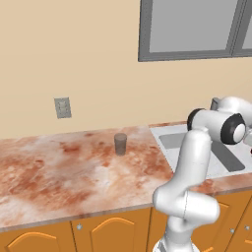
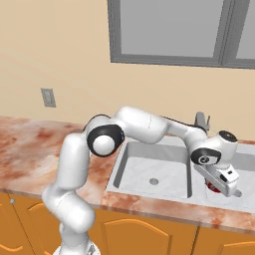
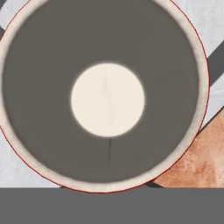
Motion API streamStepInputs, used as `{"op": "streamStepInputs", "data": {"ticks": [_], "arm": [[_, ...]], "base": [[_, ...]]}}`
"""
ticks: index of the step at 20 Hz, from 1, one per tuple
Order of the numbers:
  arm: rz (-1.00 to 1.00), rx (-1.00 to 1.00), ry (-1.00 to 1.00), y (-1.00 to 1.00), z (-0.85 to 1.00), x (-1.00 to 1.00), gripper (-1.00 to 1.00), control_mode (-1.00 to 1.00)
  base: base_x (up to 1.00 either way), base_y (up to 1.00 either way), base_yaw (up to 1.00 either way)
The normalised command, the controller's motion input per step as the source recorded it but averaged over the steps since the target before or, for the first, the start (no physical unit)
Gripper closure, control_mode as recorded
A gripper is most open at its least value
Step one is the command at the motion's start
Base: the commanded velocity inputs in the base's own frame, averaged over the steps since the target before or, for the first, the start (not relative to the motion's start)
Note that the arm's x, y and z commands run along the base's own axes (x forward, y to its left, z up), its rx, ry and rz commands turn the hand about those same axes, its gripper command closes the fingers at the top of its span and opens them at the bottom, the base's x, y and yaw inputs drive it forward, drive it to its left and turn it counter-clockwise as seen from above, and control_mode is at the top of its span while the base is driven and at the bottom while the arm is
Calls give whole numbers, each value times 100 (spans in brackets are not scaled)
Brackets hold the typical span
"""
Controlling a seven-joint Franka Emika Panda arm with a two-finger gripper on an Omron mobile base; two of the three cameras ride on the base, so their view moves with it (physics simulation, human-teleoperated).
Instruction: Move any existing items from the left basin to the right basin for drying. Then move the glass cup from the counter to the left basin of the sink for washing.
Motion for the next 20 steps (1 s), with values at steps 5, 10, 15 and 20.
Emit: {"op": "streamStepInputs", "data": {"ticks": [5,10,15,20], "arm": [[-12,0,0,-2,-23,5,100,-100],[-8,0,0,-4,-20,2,100,-100],[-7,0,0,-3,-22,1,100,-100],[-7,0,0,-5,-21,5,100,-100]], "base": [[0,0,0],[0,0,0],[0,0,0],[0,0,0]]}}
